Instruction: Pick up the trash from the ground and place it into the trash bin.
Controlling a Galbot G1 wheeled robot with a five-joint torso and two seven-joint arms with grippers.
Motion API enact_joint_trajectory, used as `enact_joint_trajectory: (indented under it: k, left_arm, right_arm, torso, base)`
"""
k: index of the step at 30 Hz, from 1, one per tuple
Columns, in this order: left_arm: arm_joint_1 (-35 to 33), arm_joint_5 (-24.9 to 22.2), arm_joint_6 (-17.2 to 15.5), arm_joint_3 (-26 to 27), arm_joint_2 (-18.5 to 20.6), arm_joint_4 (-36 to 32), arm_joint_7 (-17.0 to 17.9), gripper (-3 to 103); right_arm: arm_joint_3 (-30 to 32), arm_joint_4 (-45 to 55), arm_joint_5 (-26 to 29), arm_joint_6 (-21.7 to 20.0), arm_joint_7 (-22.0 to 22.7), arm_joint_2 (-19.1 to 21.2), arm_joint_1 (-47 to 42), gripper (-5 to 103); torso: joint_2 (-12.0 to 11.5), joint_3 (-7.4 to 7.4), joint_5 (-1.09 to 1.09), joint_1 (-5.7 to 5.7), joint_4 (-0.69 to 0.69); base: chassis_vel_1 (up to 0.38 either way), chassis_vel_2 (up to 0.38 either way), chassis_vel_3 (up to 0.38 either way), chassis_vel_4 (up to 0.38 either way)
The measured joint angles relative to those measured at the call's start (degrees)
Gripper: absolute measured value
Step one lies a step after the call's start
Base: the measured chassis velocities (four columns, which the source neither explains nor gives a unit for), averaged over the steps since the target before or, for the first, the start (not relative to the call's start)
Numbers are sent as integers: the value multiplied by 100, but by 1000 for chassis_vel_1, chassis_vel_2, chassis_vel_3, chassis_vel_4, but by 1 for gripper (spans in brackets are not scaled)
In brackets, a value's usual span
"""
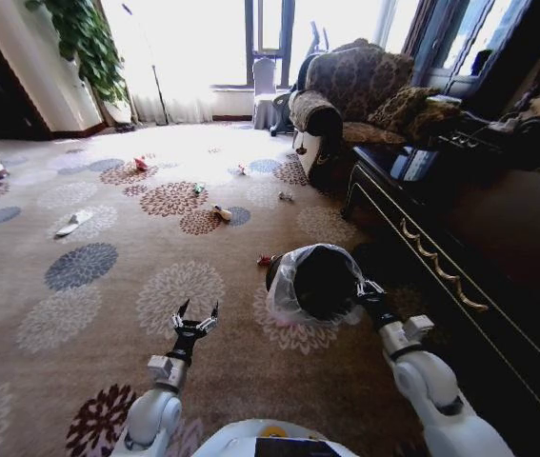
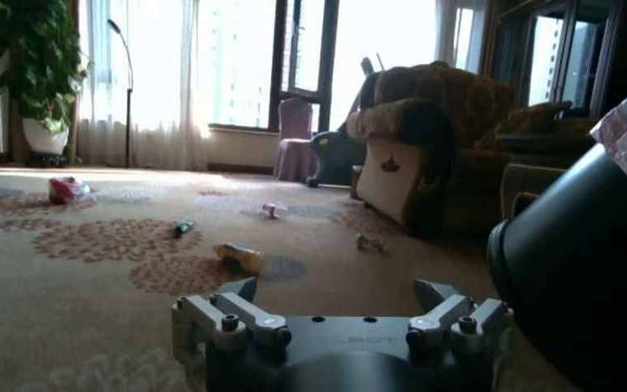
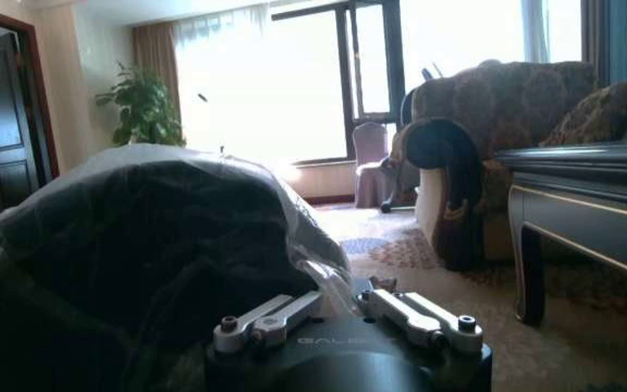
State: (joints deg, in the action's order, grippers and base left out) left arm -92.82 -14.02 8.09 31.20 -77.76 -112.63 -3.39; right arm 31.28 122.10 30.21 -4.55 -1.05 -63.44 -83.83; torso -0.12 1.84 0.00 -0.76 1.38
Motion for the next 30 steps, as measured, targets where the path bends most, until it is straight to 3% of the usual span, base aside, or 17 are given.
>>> enact_joint_trajectory:
  k: [13,22,30]
  left_arm:
    - [-62,169,106,-126,-107,89,-50,98]
    - [-52,209,106,-195,-113,156,-82,98]
    - [-10,217,97,-213,-113,279,-109,98]
  right_arm:
    - [13,145,-4,50,0,41,-120,0]
    - [2,171,-11,81,0,60,-134,0]
    - [-63,201,-27,88,1,56,-155,0]
  torso:
    - [0,0,1,0,1]
    - [0,1,-4,-1,-1]
    - [0,0,4,0,1]
  base:
    - [-128,137,139,-129]
    - [-306,310,294,-286]
    - [-357,340,367,-336]
